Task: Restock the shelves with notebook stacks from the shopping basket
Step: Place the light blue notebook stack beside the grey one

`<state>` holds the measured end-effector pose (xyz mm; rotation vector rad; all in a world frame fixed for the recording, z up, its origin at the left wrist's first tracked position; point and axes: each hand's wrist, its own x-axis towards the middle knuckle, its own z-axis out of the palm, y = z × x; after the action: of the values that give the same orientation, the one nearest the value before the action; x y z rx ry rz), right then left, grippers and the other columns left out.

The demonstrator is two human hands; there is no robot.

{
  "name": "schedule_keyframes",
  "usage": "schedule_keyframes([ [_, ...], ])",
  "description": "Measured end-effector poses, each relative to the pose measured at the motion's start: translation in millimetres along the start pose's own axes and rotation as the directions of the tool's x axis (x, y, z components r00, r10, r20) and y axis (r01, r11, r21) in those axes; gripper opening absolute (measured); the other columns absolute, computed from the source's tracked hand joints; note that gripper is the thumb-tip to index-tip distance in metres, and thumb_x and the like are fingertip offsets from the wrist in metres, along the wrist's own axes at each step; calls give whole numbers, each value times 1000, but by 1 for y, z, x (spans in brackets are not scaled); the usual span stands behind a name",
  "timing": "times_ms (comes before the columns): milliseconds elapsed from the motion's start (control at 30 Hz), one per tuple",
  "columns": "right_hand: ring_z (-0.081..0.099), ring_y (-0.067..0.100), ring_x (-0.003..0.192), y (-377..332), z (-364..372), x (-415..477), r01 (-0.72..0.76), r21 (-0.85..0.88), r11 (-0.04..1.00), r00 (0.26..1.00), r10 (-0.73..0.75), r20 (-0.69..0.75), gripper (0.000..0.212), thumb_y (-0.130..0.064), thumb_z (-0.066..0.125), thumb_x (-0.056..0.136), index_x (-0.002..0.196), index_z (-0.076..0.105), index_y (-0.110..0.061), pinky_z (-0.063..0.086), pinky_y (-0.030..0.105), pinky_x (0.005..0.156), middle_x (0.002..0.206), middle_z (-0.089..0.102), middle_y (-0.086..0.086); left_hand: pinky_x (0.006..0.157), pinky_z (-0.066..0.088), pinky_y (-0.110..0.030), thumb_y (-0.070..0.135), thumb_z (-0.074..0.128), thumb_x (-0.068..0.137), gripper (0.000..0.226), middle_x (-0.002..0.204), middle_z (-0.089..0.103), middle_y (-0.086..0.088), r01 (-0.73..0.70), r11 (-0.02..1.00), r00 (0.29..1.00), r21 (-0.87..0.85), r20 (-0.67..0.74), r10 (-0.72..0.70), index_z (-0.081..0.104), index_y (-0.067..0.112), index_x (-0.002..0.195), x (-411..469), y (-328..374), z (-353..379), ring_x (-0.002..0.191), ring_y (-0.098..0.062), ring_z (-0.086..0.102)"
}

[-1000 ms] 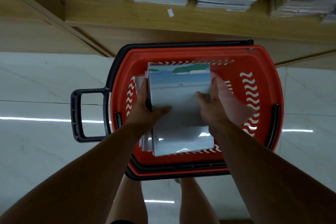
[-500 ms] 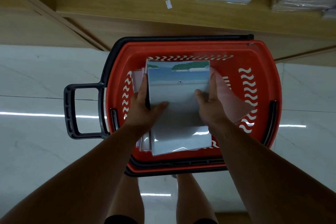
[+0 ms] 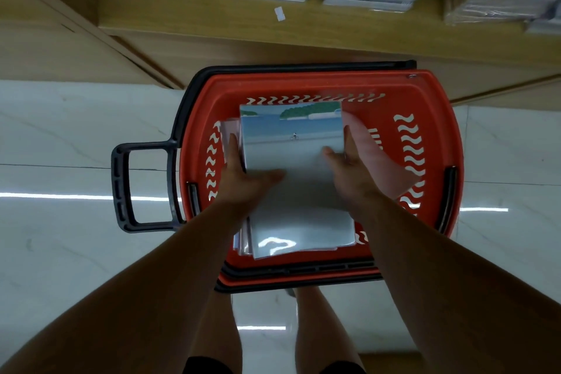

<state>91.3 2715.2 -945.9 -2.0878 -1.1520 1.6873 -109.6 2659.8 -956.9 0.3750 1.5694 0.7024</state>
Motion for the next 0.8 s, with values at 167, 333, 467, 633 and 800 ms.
schedule_keyframes([
  [167, 39, 25, 148, 2, -9, 1, 7, -27, 1000, 1000, -7, 5, 67, -35, 50, 108, 164, 12, -41, 39, 39, 111, 168, 31, 1, 85, 62, -54, 26, 93, 60, 107, 133, 61, -3, -62, 998, 997, 26, -45, 63, 36, 43, 148, -3, -1, 13, 120, -28, 64],
  [333, 42, 32, 147, 6, -9, 0, 125, -179, 976, 990, -134, -41, 71, -39, 54, 105, 165, 16, -31, 40, 55, 118, 164, 38, 7, 91, 59, -59, 35, 92, 71, 113, 146, 53, -5, -12, 1000, 1000, 27, 24, 12, 20, 54, 156, 0, -1, 4, 124, -34, 62],
  [467, 44, 19, 143, 12, -7, -4, 139, -126, 982, 987, -148, -65, 58, -14, 49, 109, 161, 24, -14, 37, 13, 109, 157, 44, 4, 94, 58, -58, 23, 90, 75, 102, 133, 63, -4, 85, 985, 996, -147, 0, -86, 27, 41, 153, 1, 1, 1, 111, -31, 71],
  [633, 42, -8, 121, 17, -5, -5, 176, -145, 974, 972, -195, -128, 60, -11, 52, 107, 161, 26, -8, 32, -3, 100, 141, 44, -8, 107, 49, -60, 19, 86, 79, 114, 158, 45, -8, 63, 985, 997, -162, 51, -55, 11, 48, 160, 5, 3, 1, 130, -32, 59],
  [800, 61, 3, 106, 21, -3, -4, 107, -84, 991, 990, -114, -79, 73, -27, 51, 108, 166, 5, -32, 44, 44, 114, 119, 56, -26, 110, 49, -52, 10, 68, 96, 102, 147, 51, 13, -118, 992, 978, 33, 176, 110, 0, 50, 161, -2, 12, -2, 132, -16, 56],
])
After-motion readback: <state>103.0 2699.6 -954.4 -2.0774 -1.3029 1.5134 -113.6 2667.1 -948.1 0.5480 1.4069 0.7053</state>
